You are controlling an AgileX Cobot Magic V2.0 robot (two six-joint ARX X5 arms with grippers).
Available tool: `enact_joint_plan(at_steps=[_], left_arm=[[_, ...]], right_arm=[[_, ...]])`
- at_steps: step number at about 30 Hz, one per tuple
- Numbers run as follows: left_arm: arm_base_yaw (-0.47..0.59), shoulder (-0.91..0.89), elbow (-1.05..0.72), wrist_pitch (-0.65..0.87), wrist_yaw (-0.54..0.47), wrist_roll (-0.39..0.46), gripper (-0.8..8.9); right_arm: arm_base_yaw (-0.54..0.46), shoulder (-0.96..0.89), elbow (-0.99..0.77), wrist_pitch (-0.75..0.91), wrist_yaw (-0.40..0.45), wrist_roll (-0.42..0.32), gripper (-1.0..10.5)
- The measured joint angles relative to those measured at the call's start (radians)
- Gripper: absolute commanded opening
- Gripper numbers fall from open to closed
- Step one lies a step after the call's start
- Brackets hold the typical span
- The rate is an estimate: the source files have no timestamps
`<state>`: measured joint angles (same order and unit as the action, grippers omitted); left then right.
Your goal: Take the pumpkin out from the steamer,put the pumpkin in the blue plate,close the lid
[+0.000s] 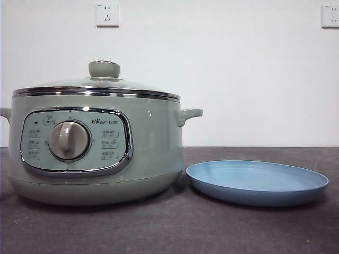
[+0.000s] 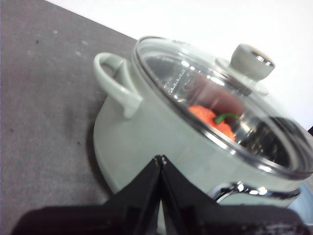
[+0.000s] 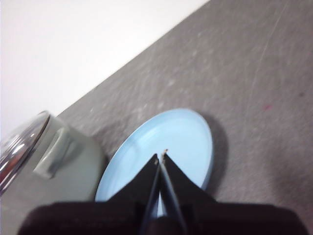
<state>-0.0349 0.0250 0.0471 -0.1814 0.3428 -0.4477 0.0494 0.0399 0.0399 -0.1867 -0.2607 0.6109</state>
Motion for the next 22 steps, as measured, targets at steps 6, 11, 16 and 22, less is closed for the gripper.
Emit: enact_joint_plan(at_steps=[6, 11, 16, 22], left_arm=[[0.000, 0.079, 0.113, -0.029, -0.005, 0.000, -0.08], [0.000, 0.203, 0.198, -0.035, -0.009, 0.001, -0.08], [0.000, 0.323, 0.303, -0.034, 0.000, 0.039, -0.08], [0.000, 0.453, 0.442, -0.035, 0.001, 0.160, -0.08]], right_arm=[[0.000, 0.060, 0.093, -0.055, -0.027, 0.014, -0.2], [0.000, 0.138, 0.183, -0.090, -0.028, 0.010, -0.2], [0.000, 0.233, 0.292, -0.092, -0.028, -0.038, -0.2], [0.000, 0.357, 0.435, -0.094, -0.028, -0.140, -0.2]])
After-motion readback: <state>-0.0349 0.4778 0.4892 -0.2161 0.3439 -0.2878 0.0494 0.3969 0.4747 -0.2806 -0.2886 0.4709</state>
